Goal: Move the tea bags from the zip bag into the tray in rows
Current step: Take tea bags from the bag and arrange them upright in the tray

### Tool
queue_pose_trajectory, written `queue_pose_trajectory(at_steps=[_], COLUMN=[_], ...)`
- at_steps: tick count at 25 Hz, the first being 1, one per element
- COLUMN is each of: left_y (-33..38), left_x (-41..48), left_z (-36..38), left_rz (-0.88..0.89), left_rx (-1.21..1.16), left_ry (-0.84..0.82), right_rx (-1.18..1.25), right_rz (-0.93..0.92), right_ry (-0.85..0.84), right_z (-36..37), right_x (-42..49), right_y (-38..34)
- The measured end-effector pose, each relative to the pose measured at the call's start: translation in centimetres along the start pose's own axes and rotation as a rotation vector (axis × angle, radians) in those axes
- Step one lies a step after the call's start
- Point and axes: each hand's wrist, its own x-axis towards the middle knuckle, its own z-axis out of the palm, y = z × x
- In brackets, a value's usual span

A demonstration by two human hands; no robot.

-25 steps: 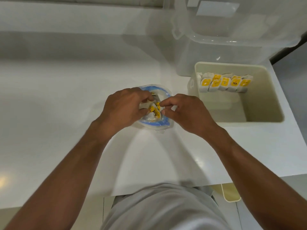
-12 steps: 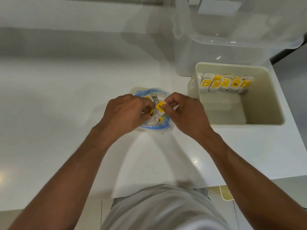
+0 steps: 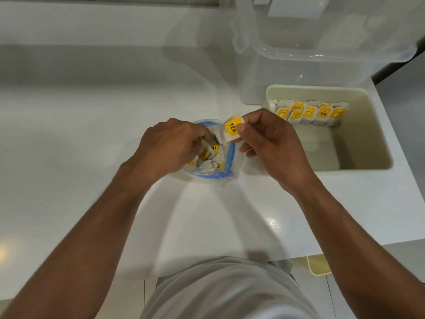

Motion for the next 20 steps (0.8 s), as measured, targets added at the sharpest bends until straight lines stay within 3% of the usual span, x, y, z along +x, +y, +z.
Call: queue_pose_trajectory(at_steps=[3,11,15,20], left_y=[0.6,1.1,0.7,0.2], left_x=[0.2,0.6,0.9,0.6], left_z=[-0.1,0.5,-0.4,-1.4], left_rz=[0.065,0.104,0.07,-0.014], left_rx=[0.087,0.124,-0.095,-0.634], left_ry=[-0.138,-0.142,-0.114,-0.11], right_rx=[-0.078,-0.279,-0.263,-0.297], right_rz=[-0.088,-0.165,-0.114,-0.065], right_ry=[-0.028,-0.097,-0.079,-0.013], right_z=[-0.5,-0.7,-0.6,-0.7], right_x=[0.1,0.2,0.2,0.3], right_y=[-0.4,-0.1,0.2,0.7])
